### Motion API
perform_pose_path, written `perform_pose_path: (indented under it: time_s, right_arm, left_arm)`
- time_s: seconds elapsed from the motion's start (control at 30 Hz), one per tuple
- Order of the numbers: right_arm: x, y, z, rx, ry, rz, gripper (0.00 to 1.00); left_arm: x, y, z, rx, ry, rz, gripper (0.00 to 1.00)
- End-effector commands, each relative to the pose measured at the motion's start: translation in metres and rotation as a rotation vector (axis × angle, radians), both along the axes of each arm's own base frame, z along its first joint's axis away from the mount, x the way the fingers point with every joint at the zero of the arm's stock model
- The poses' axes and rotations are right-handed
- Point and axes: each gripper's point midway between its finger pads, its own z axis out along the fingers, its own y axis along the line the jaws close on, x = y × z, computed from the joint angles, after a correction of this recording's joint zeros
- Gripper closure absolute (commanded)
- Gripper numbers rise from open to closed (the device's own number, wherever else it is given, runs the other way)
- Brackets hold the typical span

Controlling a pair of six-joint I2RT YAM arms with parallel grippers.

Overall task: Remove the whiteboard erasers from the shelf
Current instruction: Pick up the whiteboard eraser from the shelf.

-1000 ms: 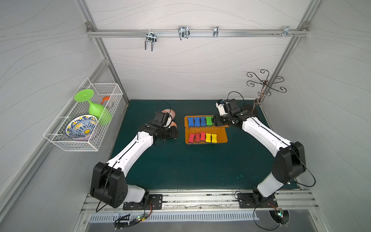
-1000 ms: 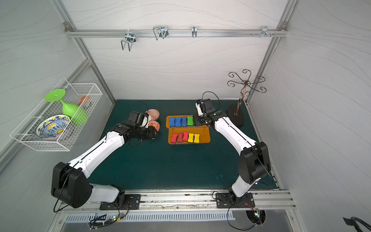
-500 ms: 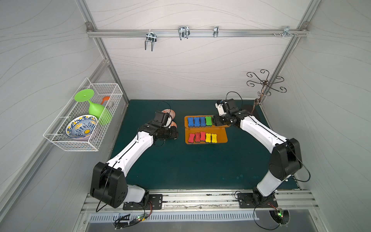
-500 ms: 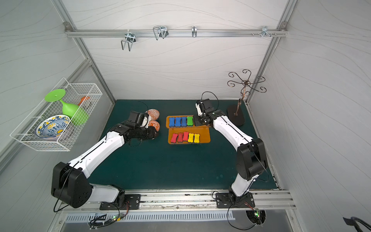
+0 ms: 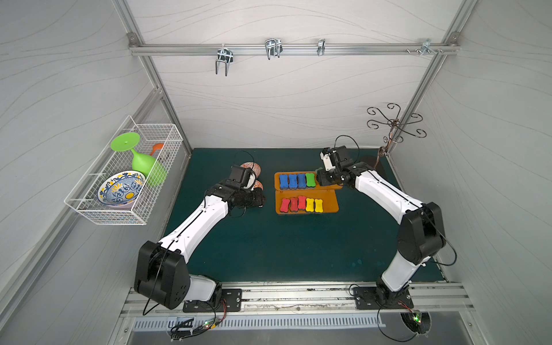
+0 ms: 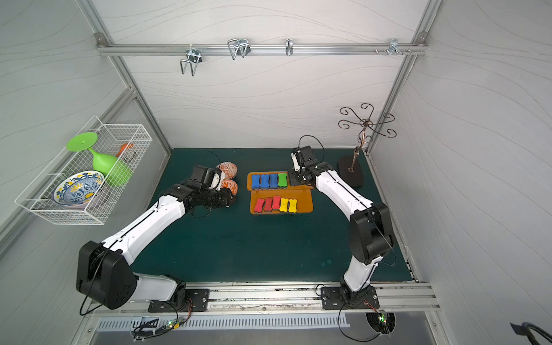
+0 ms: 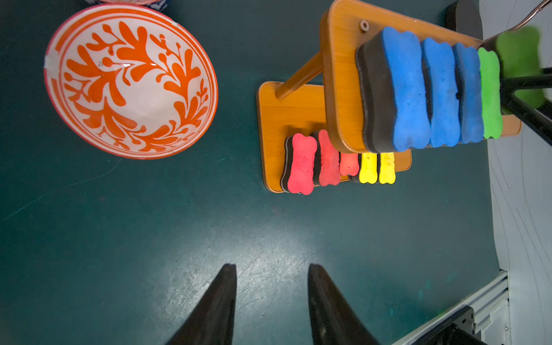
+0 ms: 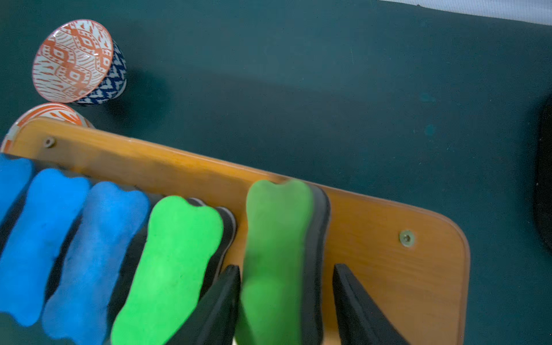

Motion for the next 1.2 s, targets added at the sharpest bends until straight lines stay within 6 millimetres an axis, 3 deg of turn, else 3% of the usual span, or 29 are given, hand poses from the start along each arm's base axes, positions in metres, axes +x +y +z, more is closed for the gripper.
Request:
perform_pose_path:
  time_s: [0.0,0.37,0.6,0.7,0.77,0.87,1.07,1.17]
  right_arm:
    - [0.003,-0.002,-0.013,-0.069,0.013,-0.006,0.47]
    - [-0.001,0.002,-0.007,-0.036,0.022,-0.001,0.62]
    - [-0.009,0.004,0.01,0.07,0.038,-0.005,0.8]
    - [-0.025,-0.002,0.025,0.139,0.054,-0.026,0.84]
    - [-0.046,-0.009,0.033,0.18,0.069,-0.048,0.86]
    - [-0.094,-0.022,0.032,0.239,0.136,-0.098,0.89]
    - [-0.209,-0.041,-0.015,0.25,0.323,-0.173,0.91]
    - [-0.251,-0.037,-0.048,0.232,0.4,-0.175,0.91]
  left_arm:
    - [0.003,-0.004,0.008,-0.025,-0.03,-0.01,0.57]
    - [0.002,-0.006,0.009,-0.038,-0.029,-0.016,0.58]
    - [0.002,-0.008,0.009,-0.048,-0.025,-0.022,0.58]
    - [0.002,-0.01,0.008,-0.059,-0.019,-0.025,0.58]
    - [0.001,-0.012,0.009,-0.071,-0.015,-0.03,0.58]
    - [0.0,-0.016,0.013,-0.098,-0.018,-0.038,0.59]
    - [-0.004,-0.017,0.021,-0.122,-0.037,-0.043,0.59]
    - [-0.006,-0.018,0.023,-0.121,-0.046,-0.049,0.59]
